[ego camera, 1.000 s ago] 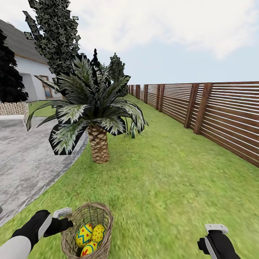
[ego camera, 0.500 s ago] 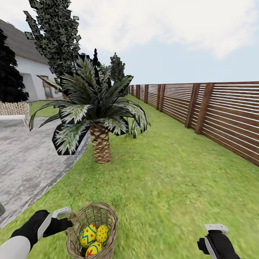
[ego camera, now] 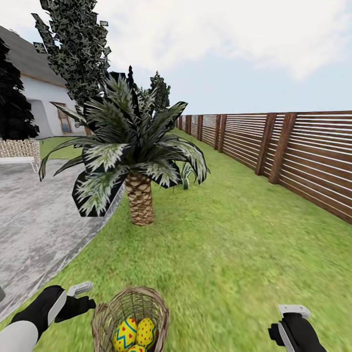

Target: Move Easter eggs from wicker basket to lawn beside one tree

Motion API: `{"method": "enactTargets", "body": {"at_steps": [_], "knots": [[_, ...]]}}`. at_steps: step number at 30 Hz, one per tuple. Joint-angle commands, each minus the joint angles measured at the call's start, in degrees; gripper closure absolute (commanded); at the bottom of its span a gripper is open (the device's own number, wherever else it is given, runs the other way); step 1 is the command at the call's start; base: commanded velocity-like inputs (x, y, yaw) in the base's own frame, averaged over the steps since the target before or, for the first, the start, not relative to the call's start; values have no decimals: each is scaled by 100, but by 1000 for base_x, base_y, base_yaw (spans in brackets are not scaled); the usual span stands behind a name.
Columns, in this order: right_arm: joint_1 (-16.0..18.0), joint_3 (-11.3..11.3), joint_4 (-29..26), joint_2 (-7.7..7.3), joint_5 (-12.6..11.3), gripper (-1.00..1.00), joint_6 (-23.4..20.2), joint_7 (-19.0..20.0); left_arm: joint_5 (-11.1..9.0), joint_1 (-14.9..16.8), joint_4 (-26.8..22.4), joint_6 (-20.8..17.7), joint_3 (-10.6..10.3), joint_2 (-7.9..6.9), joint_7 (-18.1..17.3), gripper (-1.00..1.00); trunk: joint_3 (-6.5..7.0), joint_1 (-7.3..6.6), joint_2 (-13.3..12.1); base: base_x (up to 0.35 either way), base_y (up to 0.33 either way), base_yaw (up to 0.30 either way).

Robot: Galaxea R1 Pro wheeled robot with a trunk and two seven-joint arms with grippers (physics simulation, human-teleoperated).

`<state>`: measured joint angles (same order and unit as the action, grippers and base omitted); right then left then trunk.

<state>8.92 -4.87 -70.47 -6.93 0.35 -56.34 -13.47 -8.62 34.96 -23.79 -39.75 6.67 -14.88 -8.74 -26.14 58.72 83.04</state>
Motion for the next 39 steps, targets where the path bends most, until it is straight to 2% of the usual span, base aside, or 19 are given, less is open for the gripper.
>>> {"method": "enactTargets", "body": {"at_steps": [1, 8, 39], "knots": [[2, 3, -4, 0, 4, -100, -26, -7, -18, 3, -9, -35, 27, 2, -5, -100, -7, 1, 4, 52, 4, 0], [3, 2, -2, -1, 2, -100, -26, -7, -17, 3, 0, 93, 5, 30, -5, -100, -7, 1, 4, 16, 1, 0], [3, 3, 0, 5, 0, -100, -26, -7, -21, 3, 6, 169, 10, 37, -5, -100, -563, 682, 1247, 0, 0, 0]]}}
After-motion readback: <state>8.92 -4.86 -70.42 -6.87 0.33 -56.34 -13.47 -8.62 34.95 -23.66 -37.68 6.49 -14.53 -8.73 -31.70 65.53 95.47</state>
